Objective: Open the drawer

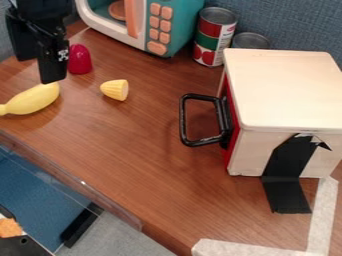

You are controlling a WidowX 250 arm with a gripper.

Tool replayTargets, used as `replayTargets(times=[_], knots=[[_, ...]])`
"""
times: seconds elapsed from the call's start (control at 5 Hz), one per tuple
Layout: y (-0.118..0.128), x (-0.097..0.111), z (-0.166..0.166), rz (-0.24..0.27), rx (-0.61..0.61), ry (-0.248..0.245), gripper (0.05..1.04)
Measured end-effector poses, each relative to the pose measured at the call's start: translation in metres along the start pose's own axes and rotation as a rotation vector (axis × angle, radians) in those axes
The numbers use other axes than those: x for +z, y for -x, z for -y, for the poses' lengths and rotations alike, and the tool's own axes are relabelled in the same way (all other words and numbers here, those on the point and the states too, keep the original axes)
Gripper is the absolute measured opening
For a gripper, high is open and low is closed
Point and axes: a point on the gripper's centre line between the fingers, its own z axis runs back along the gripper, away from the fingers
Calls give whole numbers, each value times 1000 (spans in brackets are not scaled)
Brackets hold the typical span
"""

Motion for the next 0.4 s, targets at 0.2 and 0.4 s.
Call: replayTargets(times=[0.2,0.4], knots=[[1,-7,2,-17,6,20,1000],[-2,-17,13,-3,10,38,1000]])
